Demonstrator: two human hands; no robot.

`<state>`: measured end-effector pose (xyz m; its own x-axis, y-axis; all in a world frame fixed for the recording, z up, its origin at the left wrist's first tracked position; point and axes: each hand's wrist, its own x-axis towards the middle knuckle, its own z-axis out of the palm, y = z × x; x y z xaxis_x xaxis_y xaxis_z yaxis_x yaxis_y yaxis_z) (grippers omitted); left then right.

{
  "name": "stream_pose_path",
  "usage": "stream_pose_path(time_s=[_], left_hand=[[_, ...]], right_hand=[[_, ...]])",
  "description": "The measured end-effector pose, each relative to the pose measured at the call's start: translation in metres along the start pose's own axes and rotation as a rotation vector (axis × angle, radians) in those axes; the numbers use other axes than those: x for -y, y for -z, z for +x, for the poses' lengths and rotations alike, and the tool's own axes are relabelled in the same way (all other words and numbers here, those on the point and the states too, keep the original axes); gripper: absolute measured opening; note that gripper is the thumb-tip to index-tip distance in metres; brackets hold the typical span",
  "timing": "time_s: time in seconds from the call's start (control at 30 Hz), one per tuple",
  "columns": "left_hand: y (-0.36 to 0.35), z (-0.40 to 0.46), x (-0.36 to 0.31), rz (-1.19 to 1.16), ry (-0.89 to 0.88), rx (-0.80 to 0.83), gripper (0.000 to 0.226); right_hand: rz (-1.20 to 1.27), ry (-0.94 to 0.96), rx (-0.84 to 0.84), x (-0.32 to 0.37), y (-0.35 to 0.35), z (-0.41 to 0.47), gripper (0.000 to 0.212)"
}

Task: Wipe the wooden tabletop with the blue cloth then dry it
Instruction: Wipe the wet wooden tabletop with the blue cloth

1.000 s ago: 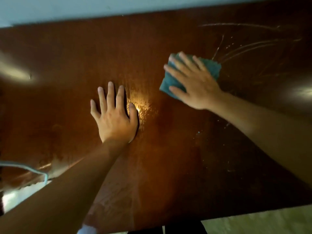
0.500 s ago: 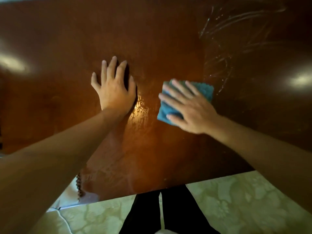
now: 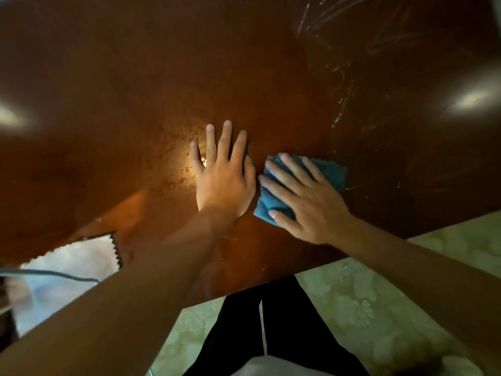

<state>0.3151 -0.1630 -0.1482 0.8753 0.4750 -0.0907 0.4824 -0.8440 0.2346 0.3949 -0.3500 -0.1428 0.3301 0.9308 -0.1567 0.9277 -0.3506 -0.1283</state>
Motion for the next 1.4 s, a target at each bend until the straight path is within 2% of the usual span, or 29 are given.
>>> stream_pose_path(time_s=[0.07,0.13,0.2,0.4,0.5,0.57,0.63,0.77,0.83,0.9,1.0,1.1,1.13,1.27,1.33,1.4], left_hand=[[0.0,0.0,0.001,0.002,0.005,0.006,0.055],[0.001,-0.001,0.001,0.009,0.013,-0.002,0.054],[0.003,-0.001,-0.001,-0.002,0.005,-0.004,0.053],[0.003,-0.001,0.001,-0.04,0.019,-0.014,0.054],[0.002,-0.002,0.0,-0.042,-0.002,-0.028,0.053],[0.0,-0.001,0.002,-0.037,-0.006,-0.039,0.054],[-0.002,0.0,0.004,-0.031,-0.005,-0.043,0.055],[-0.004,0.001,0.005,-0.015,-0.02,-0.057,0.055],[-0.005,0.0,0.004,-0.006,-0.015,-0.057,0.055],[-0.004,-0.001,0.002,0.0,-0.016,-0.061,0.055],[0.002,-0.001,-0.002,-0.005,-0.079,-0.077,0.051],[0.006,0.001,-0.01,-0.042,-0.227,-0.064,0.047],[0.006,0.004,-0.017,-0.063,-0.255,-0.059,0.047],[0.0,0.012,-0.056,-0.083,-0.319,0.0,0.05],[-0.006,0.011,-0.069,-0.064,-0.352,0.035,0.052],[-0.012,0.008,-0.073,-0.032,-0.347,0.051,0.052]], right_hand=[[0.015,-0.104,-0.028,-0.03,0.008,0.024,0.066],[0.028,-0.318,-0.054,-0.053,0.016,0.04,0.066],[0.022,-0.44,-0.069,-0.046,0.012,0.038,0.066],[0.135,-0.474,-0.124,0.112,-0.026,-0.022,0.066],[0.153,-0.418,-0.117,0.149,-0.034,-0.032,0.067],[0.167,-0.354,-0.149,0.136,-0.032,-0.039,0.065],[0.17,-0.383,-0.166,0.105,-0.027,-0.047,0.064],[0.097,-0.649,-0.081,0.027,-0.016,-0.063,0.07],[0.084,-0.763,-0.101,0.025,-0.017,-0.058,0.071],[0.09,-0.812,-0.136,0.051,-0.022,-0.046,0.07],[0.121,-0.635,-0.116,0.098,-0.028,-0.041,0.069],[0.151,-0.507,-0.137,0.083,-0.029,-0.055,0.066],[0.152,-0.539,-0.138,0.065,-0.027,-0.06,0.066],[0.119,-0.864,-0.075,-0.026,-0.012,-0.079,0.072],[0.129,-0.947,-0.081,-0.041,-0.007,-0.082,0.072],[0.138,-1.007,-0.112,-0.023,-0.008,-0.072,0.072]])
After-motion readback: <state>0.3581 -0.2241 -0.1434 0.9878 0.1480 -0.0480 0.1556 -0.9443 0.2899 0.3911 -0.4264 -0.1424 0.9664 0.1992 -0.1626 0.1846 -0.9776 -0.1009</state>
